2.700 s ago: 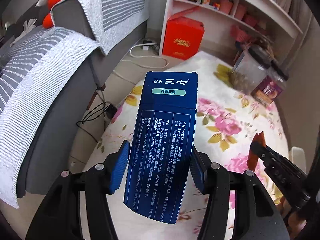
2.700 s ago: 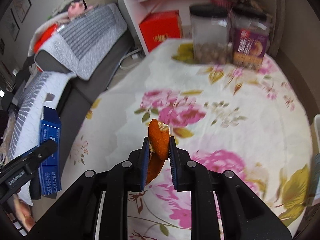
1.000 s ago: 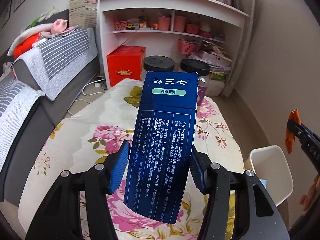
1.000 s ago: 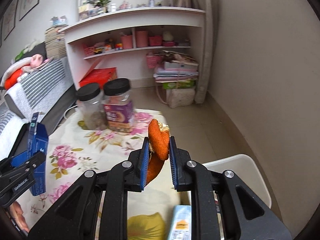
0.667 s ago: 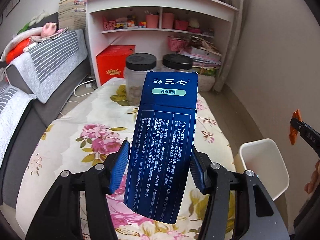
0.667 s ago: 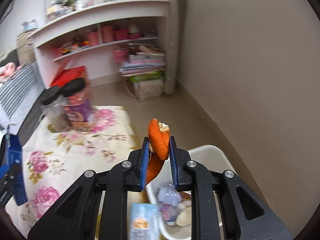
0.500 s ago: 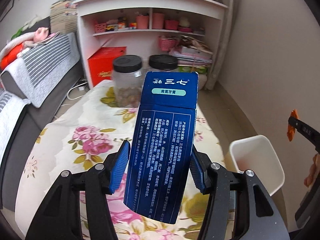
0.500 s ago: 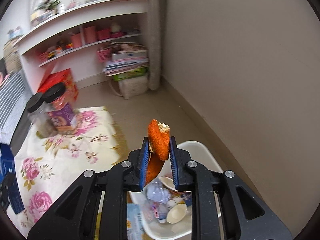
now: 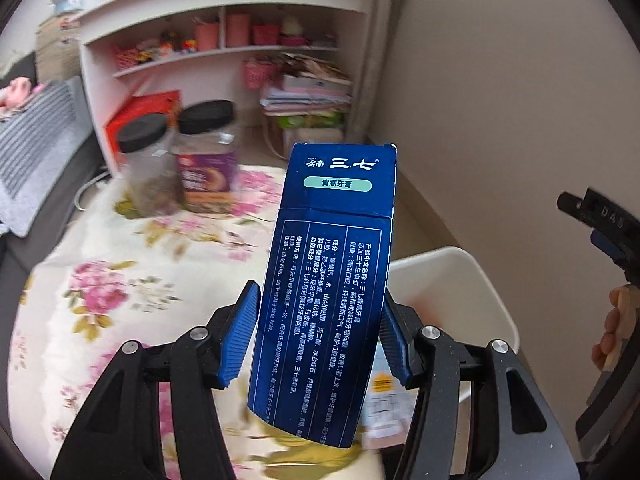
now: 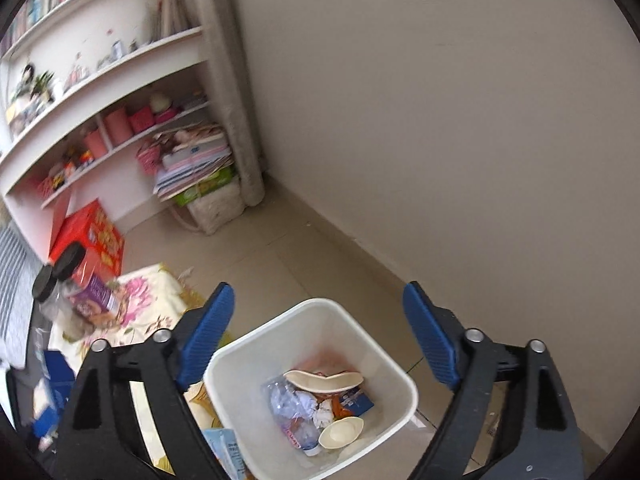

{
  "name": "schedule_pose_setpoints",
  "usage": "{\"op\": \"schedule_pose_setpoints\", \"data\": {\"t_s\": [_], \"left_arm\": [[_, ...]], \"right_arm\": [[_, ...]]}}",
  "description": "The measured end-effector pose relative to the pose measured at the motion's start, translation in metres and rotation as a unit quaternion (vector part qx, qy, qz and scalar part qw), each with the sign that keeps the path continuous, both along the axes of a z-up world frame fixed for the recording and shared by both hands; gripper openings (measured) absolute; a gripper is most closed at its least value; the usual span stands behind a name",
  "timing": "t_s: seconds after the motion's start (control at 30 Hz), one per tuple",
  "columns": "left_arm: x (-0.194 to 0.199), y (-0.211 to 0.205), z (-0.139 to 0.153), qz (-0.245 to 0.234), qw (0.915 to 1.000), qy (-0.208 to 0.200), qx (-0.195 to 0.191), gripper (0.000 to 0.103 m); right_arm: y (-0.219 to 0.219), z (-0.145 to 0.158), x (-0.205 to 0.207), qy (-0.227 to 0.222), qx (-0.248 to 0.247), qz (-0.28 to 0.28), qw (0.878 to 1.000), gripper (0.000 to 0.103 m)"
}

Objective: Collect trash
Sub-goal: 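Open the right tool to drop the peel while the left tool drops the box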

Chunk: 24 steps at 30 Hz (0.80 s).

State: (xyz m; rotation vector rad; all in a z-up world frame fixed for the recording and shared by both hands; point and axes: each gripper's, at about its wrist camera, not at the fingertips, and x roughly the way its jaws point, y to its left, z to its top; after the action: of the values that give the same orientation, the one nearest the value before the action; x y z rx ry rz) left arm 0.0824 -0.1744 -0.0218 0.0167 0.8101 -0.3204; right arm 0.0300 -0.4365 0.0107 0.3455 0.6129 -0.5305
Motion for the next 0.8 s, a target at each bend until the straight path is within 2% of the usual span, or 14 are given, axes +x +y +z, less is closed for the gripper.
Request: {"op": "schedule_pose_setpoints", "data": {"t_s": [0.1, 0.27, 0.43, 0.57, 0.6, 0.63, 0.8], "left_arm": [[0.001, -0.027, -0.007, -0.017, 0.9997, 0.018, -0.007, 0.056], [0.003, -0.071, -0.019, -0.042, 0.9982, 0.041, -0.009, 0.056], [0.005, -0.106, -0.025, -0.056, 0.9968, 0.055, -0.014, 0.056], [0.011, -0.129, -0.028, -0.066, 0.9951, 0.07, -0.023, 0.057], [0.012, -0.133, -0.029, -0.068, 0.9948, 0.073, -0.021, 0.071], [0.013, -0.137, -0.03, -0.068, 0.9944, 0.078, -0.021, 0.08], [0.01, -0.12, -0.027, -0.052, 0.9955, 0.079, -0.009, 0.082]], "right_arm": [[-0.014, 0.003, -0.008, -0.014, 0.017, -0.017, 1.0, 0.09], [-0.035, 0.004, -0.019, -0.023, 0.04, -0.031, 0.998, 0.09], [-0.044, 0.008, -0.027, -0.032, 0.035, -0.042, 0.998, 0.09], [-0.055, 0.008, -0.031, -0.038, 0.052, -0.049, 0.997, 0.091], [-0.057, 0.008, -0.031, -0.038, 0.057, -0.051, 0.996, 0.091], [-0.059, 0.007, -0.032, -0.039, 0.06, -0.053, 0.996, 0.091], [-0.052, 0.006, -0.028, -0.036, 0.063, -0.041, 0.996, 0.093]]}}
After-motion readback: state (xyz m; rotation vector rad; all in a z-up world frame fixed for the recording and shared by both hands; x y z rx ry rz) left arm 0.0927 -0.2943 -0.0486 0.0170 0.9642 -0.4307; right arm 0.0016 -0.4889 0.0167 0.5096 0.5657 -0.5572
